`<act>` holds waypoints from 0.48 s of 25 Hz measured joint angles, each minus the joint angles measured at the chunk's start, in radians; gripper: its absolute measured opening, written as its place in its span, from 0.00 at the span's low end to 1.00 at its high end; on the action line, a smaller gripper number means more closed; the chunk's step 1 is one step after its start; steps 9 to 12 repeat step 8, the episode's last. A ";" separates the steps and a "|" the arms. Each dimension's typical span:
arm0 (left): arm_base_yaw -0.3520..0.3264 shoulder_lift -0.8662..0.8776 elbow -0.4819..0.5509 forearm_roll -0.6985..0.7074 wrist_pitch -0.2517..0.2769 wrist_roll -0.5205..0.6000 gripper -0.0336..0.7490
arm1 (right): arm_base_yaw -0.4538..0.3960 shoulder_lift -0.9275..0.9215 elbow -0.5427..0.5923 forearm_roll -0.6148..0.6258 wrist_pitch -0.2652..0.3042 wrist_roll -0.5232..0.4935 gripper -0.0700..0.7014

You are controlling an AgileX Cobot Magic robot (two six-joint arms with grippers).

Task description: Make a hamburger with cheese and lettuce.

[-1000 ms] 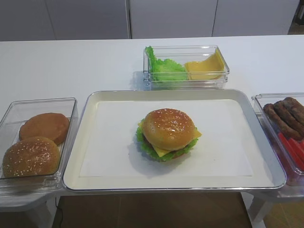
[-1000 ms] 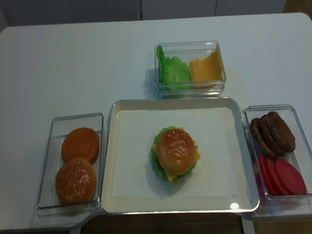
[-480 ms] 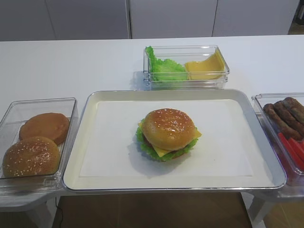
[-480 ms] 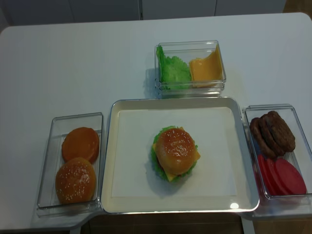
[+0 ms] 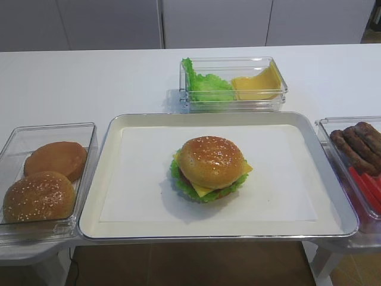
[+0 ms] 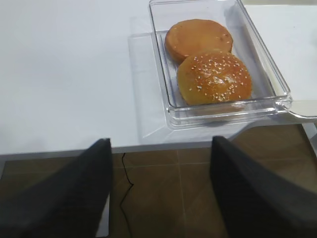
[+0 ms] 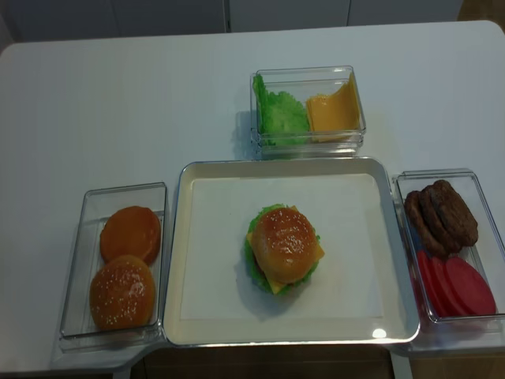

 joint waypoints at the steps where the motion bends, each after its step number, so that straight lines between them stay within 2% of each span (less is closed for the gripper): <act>1: 0.000 0.000 0.000 0.000 0.000 0.000 0.63 | 0.000 0.000 0.000 0.000 0.000 0.000 0.67; 12: 0.000 0.000 0.000 0.000 -0.002 0.000 0.63 | 0.000 0.000 0.000 0.000 0.000 0.000 0.67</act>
